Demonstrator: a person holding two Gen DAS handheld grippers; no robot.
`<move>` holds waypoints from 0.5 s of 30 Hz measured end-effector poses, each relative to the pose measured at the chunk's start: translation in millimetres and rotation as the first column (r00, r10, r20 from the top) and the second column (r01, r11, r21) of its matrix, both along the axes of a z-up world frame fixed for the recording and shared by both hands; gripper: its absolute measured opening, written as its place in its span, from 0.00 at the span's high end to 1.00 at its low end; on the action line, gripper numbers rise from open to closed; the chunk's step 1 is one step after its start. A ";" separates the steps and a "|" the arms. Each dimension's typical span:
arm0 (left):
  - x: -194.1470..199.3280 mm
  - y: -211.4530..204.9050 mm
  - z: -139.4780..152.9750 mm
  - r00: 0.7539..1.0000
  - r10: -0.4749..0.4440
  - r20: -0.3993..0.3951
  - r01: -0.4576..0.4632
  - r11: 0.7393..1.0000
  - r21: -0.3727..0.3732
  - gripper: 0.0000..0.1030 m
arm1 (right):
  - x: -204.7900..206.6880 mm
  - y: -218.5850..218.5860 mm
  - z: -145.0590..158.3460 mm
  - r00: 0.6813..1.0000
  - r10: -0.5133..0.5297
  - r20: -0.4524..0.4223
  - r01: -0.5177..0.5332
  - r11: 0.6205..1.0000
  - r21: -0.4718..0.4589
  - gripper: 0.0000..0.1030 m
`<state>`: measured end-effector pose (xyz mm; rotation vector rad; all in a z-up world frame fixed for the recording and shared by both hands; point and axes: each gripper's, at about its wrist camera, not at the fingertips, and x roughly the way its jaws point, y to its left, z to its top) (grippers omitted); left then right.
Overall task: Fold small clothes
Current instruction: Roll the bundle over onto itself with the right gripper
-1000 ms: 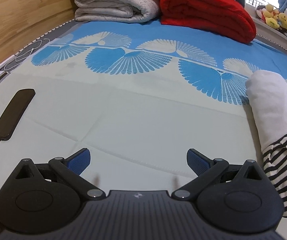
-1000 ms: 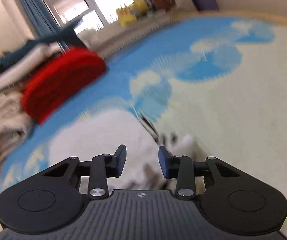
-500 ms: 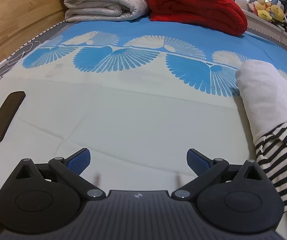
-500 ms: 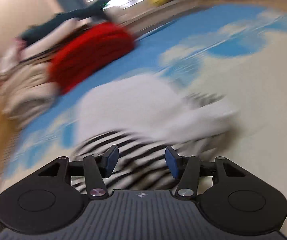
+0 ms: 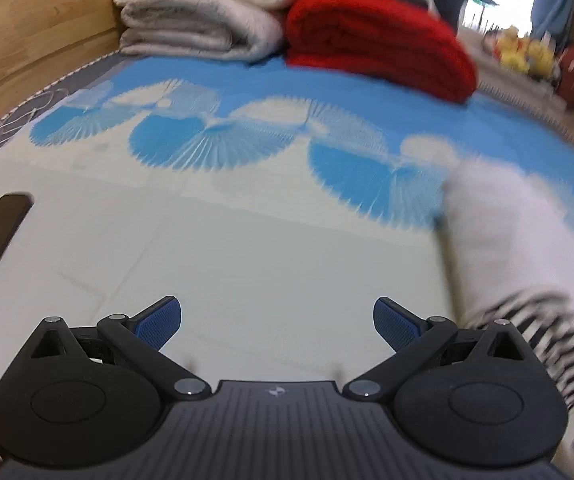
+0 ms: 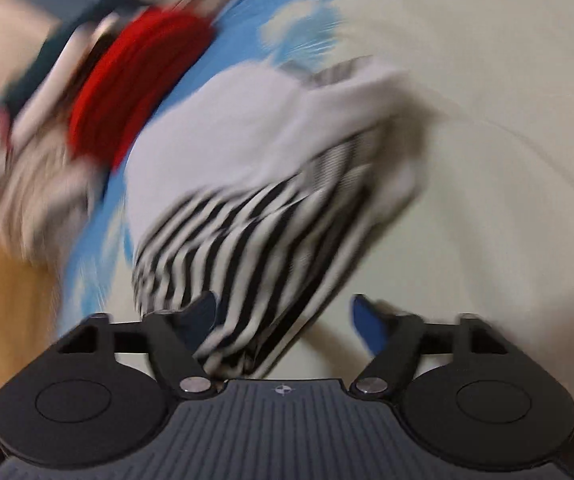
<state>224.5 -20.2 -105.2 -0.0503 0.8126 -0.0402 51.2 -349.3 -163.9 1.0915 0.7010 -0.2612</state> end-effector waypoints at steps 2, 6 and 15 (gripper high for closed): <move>13.9 -10.2 16.7 0.997 -0.067 0.037 0.070 0.994 -0.084 0.00 | -2.8 -9.0 -6.9 0.999 -0.045 0.012 0.044 0.998 0.048 0.15; 66.8 -54.3 25.5 0.962 -0.272 0.015 0.269 0.940 -0.212 0.00 | -0.4 -31.7 -37.5 0.981 -0.186 0.059 0.166 0.954 0.248 0.14; 184.1 -132.5 -55.0 0.929 -0.339 -0.147 0.204 0.802 -0.562 0.22 | 69.2 -32.8 -26.3 0.998 0.058 0.006 -0.058 0.998 0.017 0.63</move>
